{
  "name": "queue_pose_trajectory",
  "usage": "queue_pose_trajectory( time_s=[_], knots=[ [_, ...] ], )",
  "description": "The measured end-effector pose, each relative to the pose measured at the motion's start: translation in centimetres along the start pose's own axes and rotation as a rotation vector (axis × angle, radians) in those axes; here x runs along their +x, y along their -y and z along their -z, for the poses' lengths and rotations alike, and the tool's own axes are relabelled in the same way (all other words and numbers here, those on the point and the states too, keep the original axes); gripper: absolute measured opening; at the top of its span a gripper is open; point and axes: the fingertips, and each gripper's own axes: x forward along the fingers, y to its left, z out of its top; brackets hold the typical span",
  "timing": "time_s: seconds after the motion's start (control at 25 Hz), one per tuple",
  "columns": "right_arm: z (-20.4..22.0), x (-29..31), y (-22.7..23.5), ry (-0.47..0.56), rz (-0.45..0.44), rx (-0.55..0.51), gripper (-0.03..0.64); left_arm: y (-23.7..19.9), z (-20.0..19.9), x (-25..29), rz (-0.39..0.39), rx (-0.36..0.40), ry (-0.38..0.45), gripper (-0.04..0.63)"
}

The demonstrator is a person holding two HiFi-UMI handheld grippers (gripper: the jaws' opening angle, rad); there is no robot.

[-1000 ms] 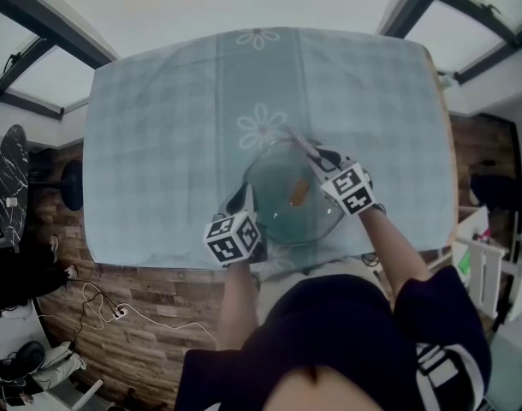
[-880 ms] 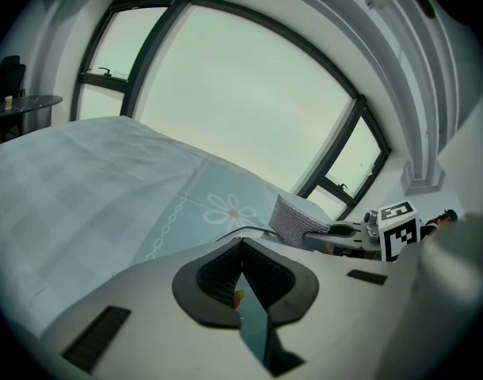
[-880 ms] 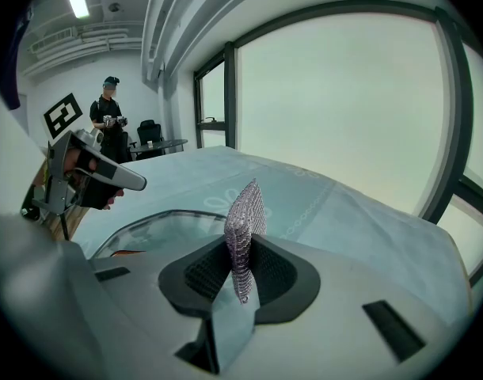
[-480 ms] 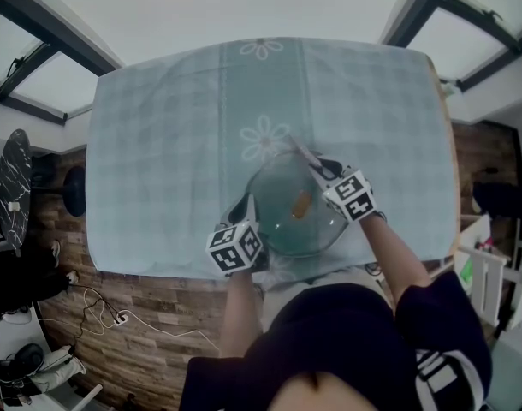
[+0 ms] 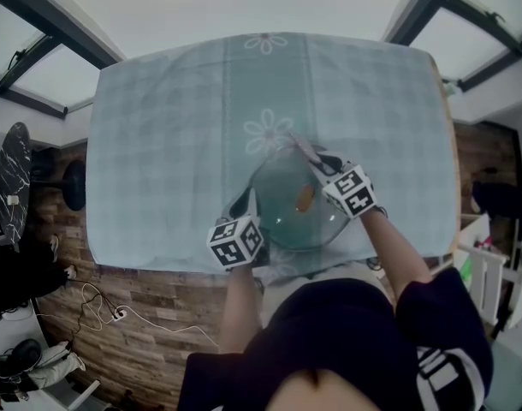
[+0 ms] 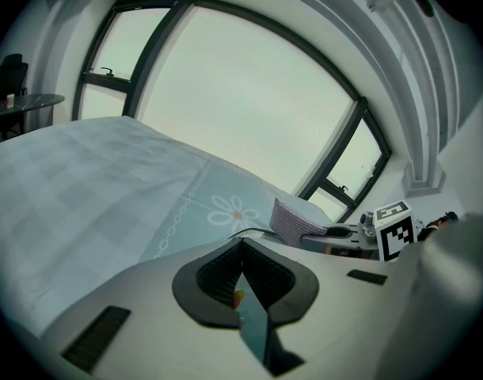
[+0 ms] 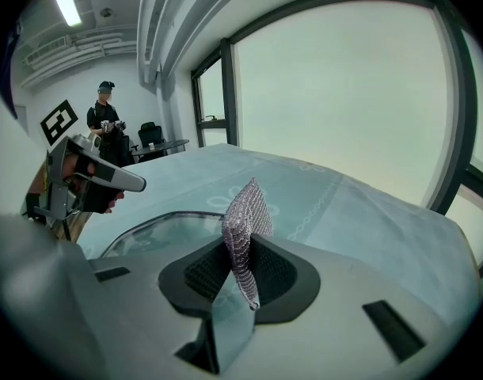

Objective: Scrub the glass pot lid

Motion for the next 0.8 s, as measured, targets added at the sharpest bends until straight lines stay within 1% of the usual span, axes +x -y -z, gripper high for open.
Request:
queue_pose_trajectory(
  time_s=[0.16, 0.8],
  knots=[
    [-0.1, 0.0, -1.2, -0.035, -0.022, -0.006, 0.080, -0.5, 0.2, -0.4, -0.002, -0.005, -0.001, 0.000],
    [-1.0, 0.7, -4.3, -0.055, -0.086, -0.065, 0.078, -1.1, 0.0, -1.6, -0.003, -0.006, 0.012, 0.000]
  ],
)
